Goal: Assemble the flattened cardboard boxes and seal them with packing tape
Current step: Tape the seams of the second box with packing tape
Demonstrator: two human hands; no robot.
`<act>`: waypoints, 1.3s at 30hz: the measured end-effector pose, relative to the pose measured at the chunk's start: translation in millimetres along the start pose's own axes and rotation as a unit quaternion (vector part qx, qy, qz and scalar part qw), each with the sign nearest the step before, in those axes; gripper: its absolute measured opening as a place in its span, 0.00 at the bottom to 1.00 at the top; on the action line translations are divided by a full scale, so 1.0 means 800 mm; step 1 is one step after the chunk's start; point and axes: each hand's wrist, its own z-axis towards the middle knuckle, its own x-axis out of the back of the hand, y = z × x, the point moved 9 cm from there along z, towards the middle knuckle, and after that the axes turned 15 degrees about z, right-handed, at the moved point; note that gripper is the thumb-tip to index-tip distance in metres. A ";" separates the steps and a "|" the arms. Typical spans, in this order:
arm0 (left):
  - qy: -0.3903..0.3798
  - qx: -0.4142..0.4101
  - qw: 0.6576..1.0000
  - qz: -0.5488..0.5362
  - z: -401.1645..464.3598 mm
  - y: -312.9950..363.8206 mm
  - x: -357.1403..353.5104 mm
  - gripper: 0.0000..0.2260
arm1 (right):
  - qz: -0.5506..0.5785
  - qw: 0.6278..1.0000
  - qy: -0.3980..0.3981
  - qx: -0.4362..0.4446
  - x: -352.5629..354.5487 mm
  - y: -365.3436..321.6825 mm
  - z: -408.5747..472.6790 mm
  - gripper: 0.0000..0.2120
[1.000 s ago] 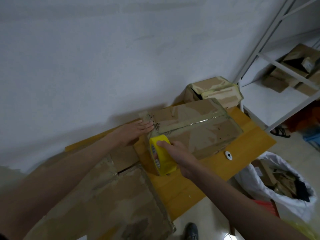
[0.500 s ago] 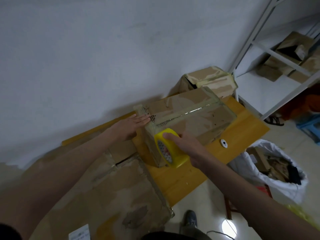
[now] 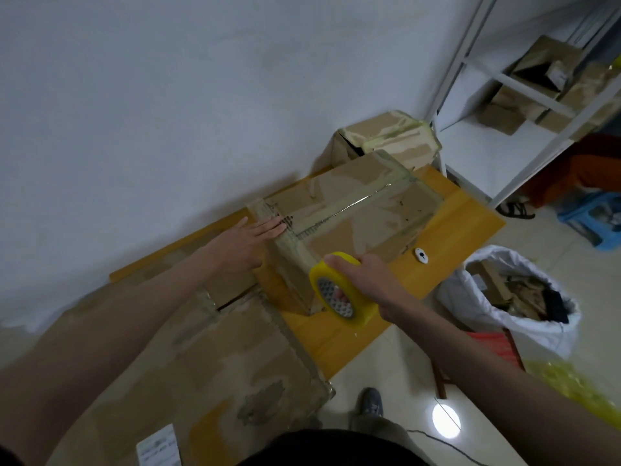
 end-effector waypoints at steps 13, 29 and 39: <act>0.025 -0.001 1.000 -0.012 -0.007 0.011 0.003 0.41 | -0.105 0.994 0.017 -0.025 0.031 0.047 0.002 0.27; 0.005 0.003 1.000 0.024 -0.010 0.016 0.005 0.46 | -0.021 0.997 -0.047 -0.063 -0.005 0.093 -0.010 0.23; 0.043 0.045 0.998 0.014 -0.019 0.055 0.021 0.42 | 0.057 0.978 -0.139 -0.144 -0.034 0.138 0.010 0.20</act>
